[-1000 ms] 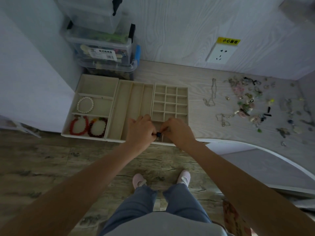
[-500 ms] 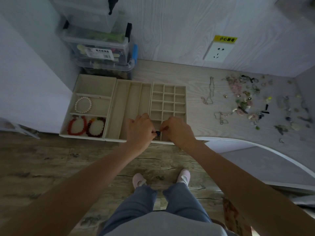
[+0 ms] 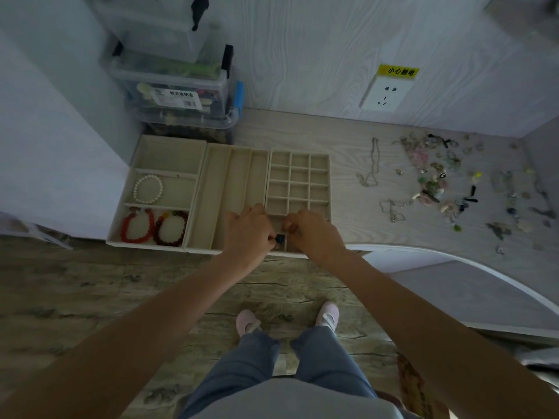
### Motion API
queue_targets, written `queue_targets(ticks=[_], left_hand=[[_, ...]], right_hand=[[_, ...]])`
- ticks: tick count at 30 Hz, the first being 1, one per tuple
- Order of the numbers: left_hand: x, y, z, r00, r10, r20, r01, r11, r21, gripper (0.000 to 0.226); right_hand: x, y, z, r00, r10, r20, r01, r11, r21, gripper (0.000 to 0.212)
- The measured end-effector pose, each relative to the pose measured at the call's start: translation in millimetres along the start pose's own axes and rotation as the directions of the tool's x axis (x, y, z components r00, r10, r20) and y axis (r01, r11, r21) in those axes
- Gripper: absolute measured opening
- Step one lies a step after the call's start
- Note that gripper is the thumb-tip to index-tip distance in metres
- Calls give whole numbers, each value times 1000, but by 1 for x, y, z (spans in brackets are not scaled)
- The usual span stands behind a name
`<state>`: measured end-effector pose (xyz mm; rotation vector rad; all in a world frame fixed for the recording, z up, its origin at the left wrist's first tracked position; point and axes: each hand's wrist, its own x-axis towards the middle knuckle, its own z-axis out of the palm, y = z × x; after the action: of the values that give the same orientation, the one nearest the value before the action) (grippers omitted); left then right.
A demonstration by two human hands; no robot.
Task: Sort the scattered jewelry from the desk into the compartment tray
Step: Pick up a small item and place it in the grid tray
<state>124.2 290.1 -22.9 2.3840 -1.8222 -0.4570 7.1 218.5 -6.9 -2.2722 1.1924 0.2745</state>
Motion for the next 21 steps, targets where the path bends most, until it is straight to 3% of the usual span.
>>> queue_targets(ticks=[10, 21], left_hand=[[17, -3, -17, 991, 30, 132, -24, 998, -51, 3], [90, 83, -37, 965, 150, 215, -125, 984, -127, 19]], right_hand=[[4, 12, -5, 1000, -2, 26, -2, 988, 154, 22], [-25, 103, -52, 963, 192, -190, -121, 936, 331, 17]])
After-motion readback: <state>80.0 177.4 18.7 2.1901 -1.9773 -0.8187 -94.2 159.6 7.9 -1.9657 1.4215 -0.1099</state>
